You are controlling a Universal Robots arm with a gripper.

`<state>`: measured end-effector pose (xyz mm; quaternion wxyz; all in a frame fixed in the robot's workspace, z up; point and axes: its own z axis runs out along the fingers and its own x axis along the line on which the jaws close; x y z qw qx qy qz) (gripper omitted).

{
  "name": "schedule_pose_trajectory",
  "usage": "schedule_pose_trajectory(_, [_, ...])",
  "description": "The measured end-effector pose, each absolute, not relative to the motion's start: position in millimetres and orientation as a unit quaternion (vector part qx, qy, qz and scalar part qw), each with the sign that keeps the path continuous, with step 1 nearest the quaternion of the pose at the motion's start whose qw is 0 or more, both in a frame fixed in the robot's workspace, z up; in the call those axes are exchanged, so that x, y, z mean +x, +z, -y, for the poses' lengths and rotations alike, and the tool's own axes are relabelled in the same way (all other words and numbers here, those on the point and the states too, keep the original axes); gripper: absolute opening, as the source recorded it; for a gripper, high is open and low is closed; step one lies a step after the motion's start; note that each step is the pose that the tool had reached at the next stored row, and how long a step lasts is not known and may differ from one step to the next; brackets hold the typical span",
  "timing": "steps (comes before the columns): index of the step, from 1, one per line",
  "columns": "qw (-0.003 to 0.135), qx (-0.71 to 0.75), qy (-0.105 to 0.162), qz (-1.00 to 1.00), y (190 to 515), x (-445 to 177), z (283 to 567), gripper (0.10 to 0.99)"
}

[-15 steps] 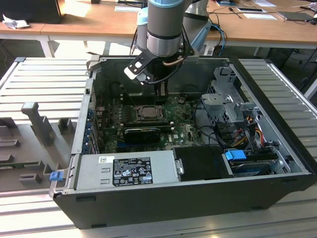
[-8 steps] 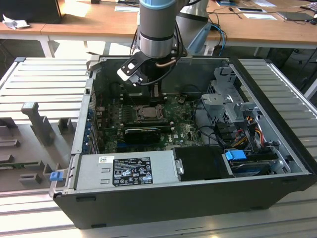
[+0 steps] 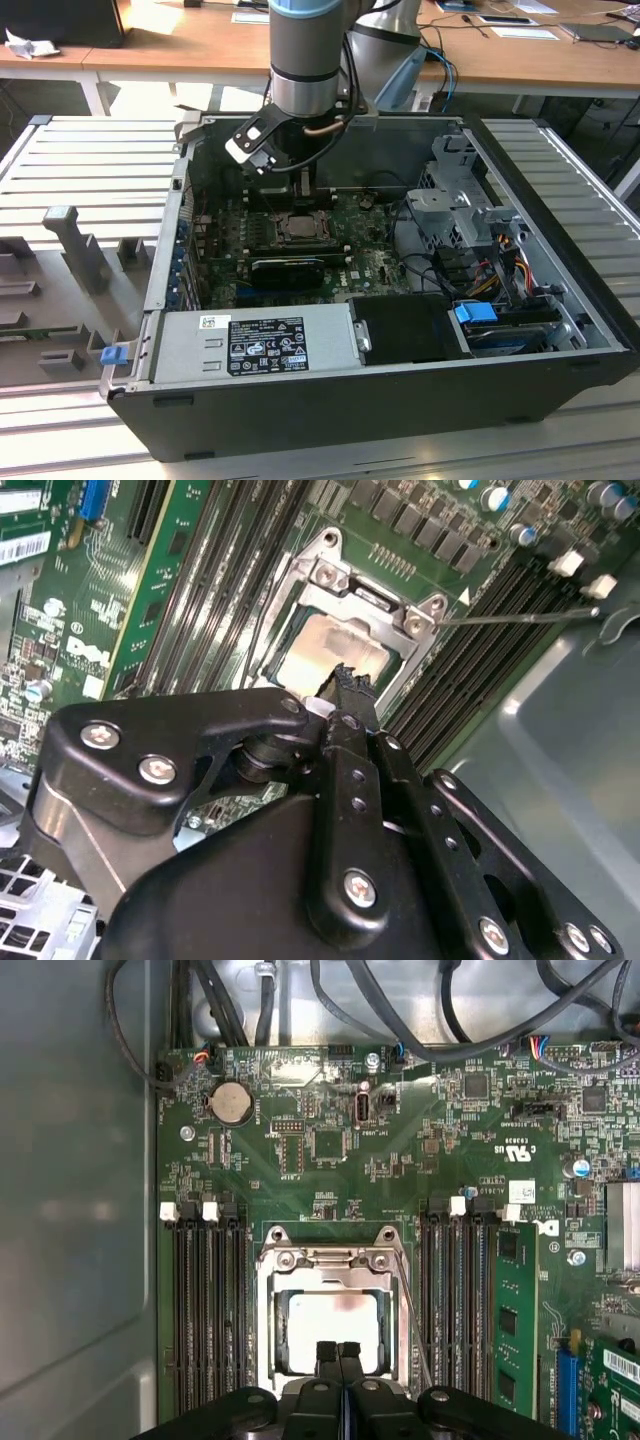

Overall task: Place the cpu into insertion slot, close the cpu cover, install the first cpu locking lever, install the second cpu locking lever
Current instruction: 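Close the cpu cover, then install the first cpu locking lever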

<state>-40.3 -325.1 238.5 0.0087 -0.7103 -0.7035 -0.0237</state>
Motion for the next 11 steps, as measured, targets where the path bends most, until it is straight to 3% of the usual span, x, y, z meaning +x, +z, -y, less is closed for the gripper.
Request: schedule_pose_trajectory(11, [0.009,-0.71,-0.024,0.703,240.9,-41.8,325.1,0.106])
